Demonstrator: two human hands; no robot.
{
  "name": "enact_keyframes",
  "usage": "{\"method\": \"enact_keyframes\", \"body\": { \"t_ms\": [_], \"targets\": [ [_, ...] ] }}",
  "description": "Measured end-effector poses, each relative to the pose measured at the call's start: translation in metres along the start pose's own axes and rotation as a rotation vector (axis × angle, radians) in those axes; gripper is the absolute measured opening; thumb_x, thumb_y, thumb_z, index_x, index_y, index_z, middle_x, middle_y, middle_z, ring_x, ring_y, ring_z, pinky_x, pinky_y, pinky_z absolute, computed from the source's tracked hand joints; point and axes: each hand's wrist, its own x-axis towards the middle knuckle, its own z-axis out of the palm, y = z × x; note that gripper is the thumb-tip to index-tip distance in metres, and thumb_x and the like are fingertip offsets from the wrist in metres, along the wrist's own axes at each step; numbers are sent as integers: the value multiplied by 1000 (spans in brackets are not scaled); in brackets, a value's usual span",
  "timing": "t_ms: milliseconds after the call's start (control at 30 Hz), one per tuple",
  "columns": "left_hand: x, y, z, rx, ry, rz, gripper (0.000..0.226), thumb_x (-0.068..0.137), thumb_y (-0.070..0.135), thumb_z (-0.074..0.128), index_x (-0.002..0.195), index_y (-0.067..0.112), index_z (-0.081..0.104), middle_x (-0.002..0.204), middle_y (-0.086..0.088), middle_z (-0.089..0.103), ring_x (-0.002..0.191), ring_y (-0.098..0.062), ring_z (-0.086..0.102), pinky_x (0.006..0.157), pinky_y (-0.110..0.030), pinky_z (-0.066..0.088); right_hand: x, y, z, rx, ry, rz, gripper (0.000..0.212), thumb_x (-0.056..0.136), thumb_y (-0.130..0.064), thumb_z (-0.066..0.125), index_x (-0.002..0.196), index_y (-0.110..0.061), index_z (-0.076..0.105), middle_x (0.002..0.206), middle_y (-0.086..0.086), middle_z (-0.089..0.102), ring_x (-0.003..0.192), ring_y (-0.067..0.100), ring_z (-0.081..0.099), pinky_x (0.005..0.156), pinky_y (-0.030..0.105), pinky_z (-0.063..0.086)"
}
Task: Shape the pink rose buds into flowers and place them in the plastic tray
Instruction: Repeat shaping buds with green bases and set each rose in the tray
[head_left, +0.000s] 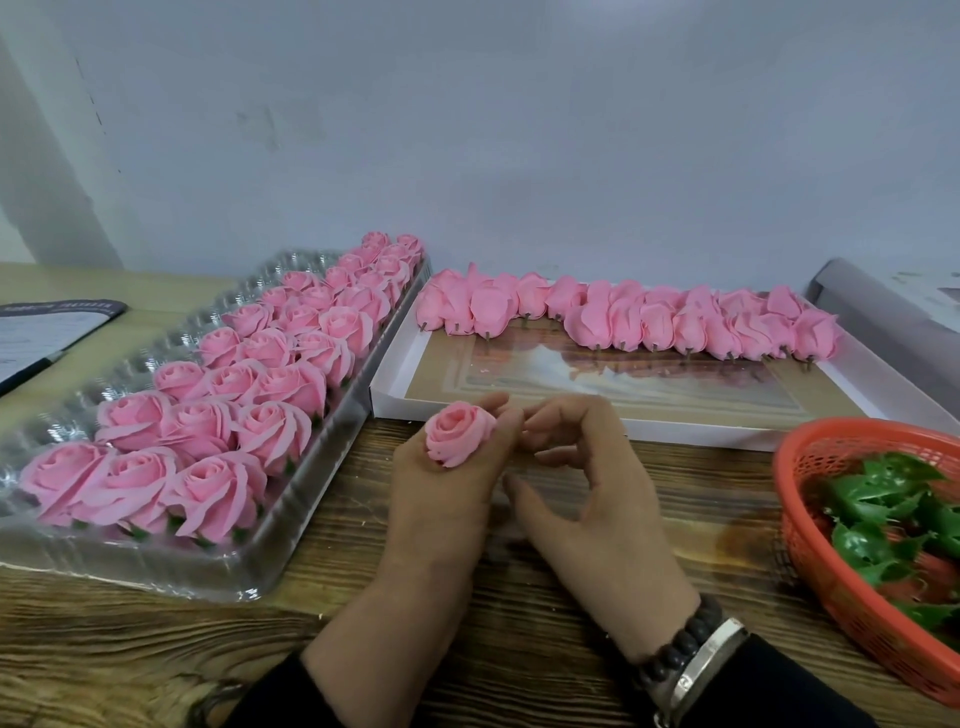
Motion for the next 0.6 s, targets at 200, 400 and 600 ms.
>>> {"method": "enact_keyframes", "body": {
  "t_ms": [200,400,600],
  "targets": [
    [-10,8,11,-269,-34,-171,42,61,30,69,98,10,69,86,-4,71,82,-13,68,77,-24,55,0,1,3,33,-23,20,41,66,-13,71,91,-33,47,87,-19,60,81,3,60,71,10,44],
    [-15,10,13,-407,-56,-268,56,56,28,69,109,12,64,90,-5,72,86,-14,69,78,-25,56,0,-2,5,-95,-24,-32,31,68,-22,63,92,-34,50,87,-16,58,84,4,58,72,13,46],
    [-10,9,9,-457,-168,-310,47,52,19,74,98,13,71,97,-11,72,90,-18,69,80,-27,55,3,-5,1,159,-49,119,27,63,-18,66,88,-25,58,75,2,63,67,3,57,62,19,48]
  ]
}}
